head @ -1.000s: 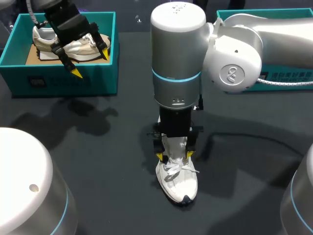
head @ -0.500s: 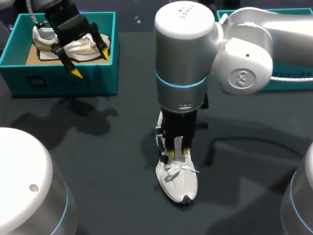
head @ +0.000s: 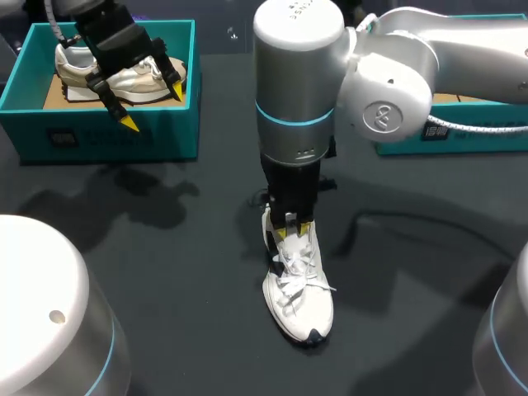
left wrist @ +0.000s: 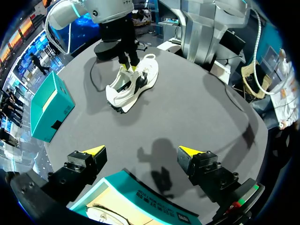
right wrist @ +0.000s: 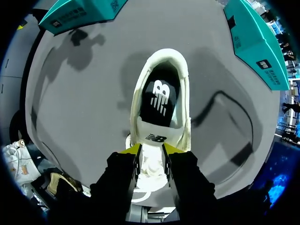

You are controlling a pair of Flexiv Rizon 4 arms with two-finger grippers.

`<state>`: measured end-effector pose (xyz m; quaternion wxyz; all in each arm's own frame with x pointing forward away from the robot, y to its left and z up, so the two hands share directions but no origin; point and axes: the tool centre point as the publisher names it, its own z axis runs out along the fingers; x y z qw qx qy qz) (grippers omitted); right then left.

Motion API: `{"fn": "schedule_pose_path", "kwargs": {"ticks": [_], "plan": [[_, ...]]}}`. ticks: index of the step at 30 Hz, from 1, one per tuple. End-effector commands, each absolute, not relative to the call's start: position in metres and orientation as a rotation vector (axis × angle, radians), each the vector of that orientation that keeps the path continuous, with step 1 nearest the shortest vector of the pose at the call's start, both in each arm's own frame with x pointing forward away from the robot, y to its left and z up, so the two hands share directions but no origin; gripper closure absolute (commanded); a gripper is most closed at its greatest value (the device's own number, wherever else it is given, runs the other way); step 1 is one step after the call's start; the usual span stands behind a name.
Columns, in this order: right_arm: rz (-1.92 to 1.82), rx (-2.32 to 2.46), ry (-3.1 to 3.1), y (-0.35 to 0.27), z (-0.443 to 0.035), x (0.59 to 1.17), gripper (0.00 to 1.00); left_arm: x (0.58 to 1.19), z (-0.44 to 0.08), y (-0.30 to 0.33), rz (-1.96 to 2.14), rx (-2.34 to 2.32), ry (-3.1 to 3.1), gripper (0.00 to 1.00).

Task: Take the shoe out of the shoebox, open the shoe tongue, remove and reinsert the insole, then place the shoe into the shoebox

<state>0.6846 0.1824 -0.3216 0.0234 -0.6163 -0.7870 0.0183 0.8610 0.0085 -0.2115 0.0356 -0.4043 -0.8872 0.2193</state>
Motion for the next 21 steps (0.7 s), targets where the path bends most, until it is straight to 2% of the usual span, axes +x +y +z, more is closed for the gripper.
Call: {"fn": "schedule_pose_path", "kwargs": {"ticks": [1, 12, 21], "plan": [[0.045, -1.886, -2.405, 0.181, -0.342, 0.695, 0.72, 0.86, -0.211, 0.009, 0.671, -1.244, -2.727, 0.0], [0.08, -1.896, -2.495, 0.193, -0.316, 0.696, 0.73, 0.86, -0.211, 0.009, 0.671, -1.244, -2.727, 0.0], [0.037, -1.828, -2.475, 0.185, -0.344, 0.713, 0.72, 0.86, -0.211, 0.009, 0.671, -1.244, -2.727, 0.0]]}}
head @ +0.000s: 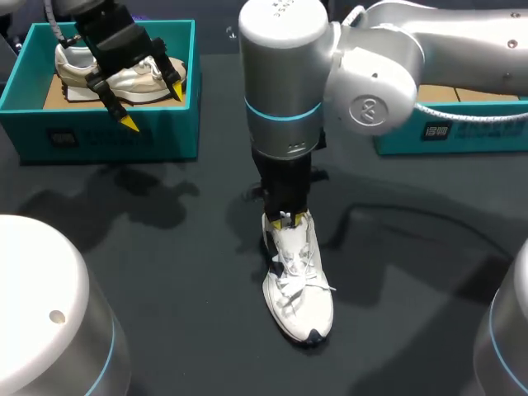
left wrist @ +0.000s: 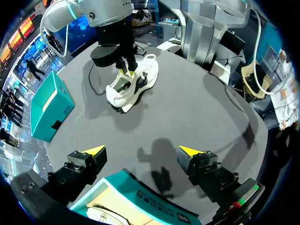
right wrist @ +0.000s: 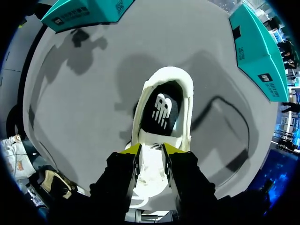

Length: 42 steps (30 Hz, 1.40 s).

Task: Take the shoe out of the shoebox, open the shoe tongue, remove and reinsert the insole, then place the shoe into the shoebox

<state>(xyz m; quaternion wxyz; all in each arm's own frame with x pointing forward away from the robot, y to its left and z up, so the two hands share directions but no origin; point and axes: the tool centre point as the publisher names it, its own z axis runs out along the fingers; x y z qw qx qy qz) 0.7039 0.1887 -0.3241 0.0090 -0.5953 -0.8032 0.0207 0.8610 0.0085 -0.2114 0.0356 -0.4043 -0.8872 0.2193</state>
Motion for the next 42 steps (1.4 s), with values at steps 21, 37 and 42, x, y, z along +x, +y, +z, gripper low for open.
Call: {"fn": "schedule_pose_path", "kwargs": {"ticks": [21, 37, 42], "plan": [[0.044, -1.289, -2.938, 0.194, -0.272, 0.718, 0.56, 0.86, -0.211, 0.009, 0.671, -1.244, -2.727, 0.0], [0.037, -0.636, -3.141, 0.193, -0.254, 0.735, 0.0, 0.86, -0.211, 0.009, 0.671, -1.244, -2.727, 0.0], [0.037, -0.636, -3.141, 0.193, -0.254, 0.735, 0.0, 0.86, -0.211, 0.009, 0.671, -1.244, -2.727, 0.0]]}}
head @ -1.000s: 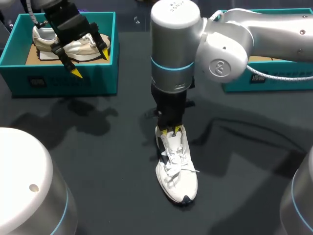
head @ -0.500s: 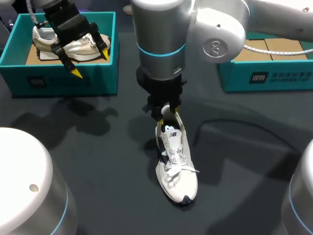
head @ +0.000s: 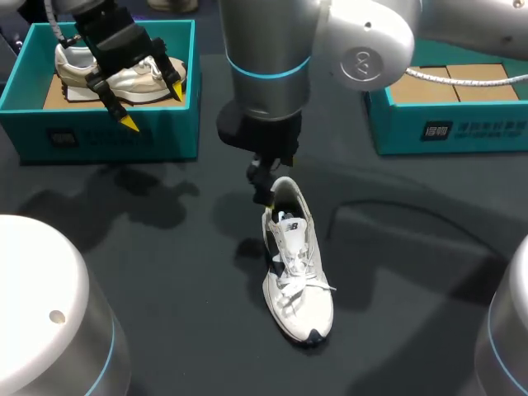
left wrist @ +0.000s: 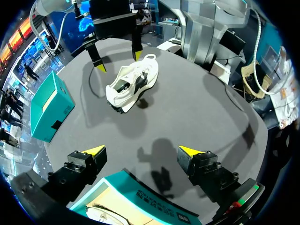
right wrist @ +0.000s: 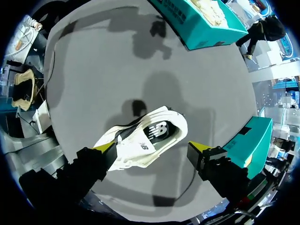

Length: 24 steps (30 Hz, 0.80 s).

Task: Take the shoe out of the shoebox, open the shoe tongue, remove and reinsert the insole, then place the shoe into the shoebox

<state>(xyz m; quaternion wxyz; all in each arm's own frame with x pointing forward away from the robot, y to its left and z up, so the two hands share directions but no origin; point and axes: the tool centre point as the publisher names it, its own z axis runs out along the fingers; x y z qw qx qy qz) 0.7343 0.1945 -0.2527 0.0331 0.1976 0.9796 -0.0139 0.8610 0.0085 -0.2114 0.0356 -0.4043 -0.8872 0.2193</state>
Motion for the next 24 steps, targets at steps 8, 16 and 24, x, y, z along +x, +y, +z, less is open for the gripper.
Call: {"fn": "schedule_pose_path", "kwargs": {"ticks": [8, 16, 24], "plan": [[-0.221, 0.228, 3.04, 0.213, -0.252, 0.754, 0.0, 0.86, -0.211, 0.009, 0.671, -1.244, -2.727, 0.0], [-0.324, -0.041, 3.033, 0.219, -0.257, 0.769, 0.0, 0.86, -0.211, 0.009, 0.671, -1.244, -2.727, 0.0], [-0.29, -0.066, 3.023, 0.201, -0.271, 0.784, 0.0, 0.86, -0.211, 0.009, 0.671, -1.244, -2.727, 0.0]]}}
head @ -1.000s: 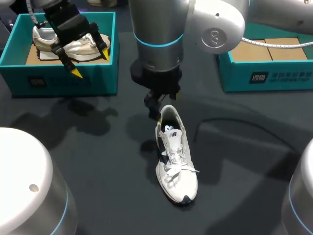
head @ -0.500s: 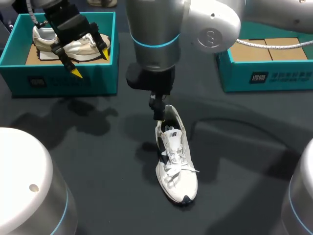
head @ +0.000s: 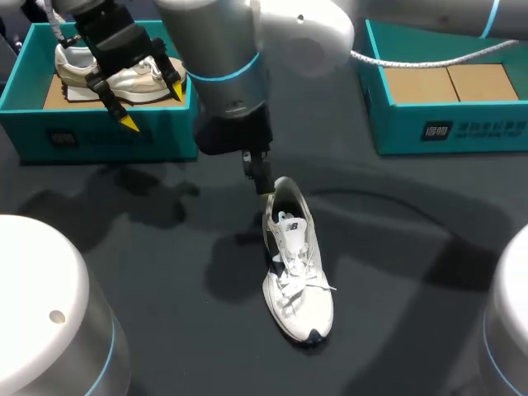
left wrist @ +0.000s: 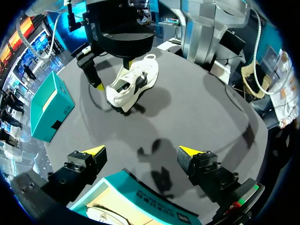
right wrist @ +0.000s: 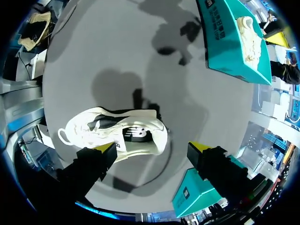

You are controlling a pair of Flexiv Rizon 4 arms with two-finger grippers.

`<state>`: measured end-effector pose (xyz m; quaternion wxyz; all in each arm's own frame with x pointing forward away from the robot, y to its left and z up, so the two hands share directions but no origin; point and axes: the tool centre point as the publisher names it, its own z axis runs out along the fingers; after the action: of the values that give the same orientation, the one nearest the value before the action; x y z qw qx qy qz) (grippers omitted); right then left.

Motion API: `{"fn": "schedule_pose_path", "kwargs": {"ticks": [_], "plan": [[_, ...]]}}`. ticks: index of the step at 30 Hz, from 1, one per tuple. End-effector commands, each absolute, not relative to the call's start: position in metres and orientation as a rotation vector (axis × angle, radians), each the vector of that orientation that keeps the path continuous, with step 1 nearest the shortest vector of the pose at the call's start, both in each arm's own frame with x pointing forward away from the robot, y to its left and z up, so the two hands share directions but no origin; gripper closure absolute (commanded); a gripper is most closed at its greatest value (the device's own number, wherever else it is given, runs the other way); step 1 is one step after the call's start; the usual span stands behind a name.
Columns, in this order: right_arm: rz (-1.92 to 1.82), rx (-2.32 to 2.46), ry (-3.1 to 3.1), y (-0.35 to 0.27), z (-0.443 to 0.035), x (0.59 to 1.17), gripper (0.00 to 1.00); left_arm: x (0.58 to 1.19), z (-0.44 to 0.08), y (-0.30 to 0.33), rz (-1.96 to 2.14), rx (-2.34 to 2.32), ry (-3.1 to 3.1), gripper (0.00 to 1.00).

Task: Take the shoe out of the shoebox, open the shoe tongue, remove and reinsert the insole, then place the shoe into the shoebox

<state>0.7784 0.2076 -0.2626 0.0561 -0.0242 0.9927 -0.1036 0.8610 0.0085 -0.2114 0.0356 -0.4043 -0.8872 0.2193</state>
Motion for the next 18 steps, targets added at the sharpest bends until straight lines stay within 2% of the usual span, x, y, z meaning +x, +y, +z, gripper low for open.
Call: {"fn": "schedule_pose_path", "kwargs": {"ticks": [1, 18], "plan": [[-0.279, -0.062, 3.022, 0.197, -0.274, 0.786, 0.0, 0.86, -0.211, 0.009, 0.671, -1.244, -2.727, 0.0], [-0.124, -0.088, 3.035, 0.185, -0.311, 0.807, 0.0, 0.86, -0.211, 0.009, 0.671, -1.244, -2.727, 0.0]]}}
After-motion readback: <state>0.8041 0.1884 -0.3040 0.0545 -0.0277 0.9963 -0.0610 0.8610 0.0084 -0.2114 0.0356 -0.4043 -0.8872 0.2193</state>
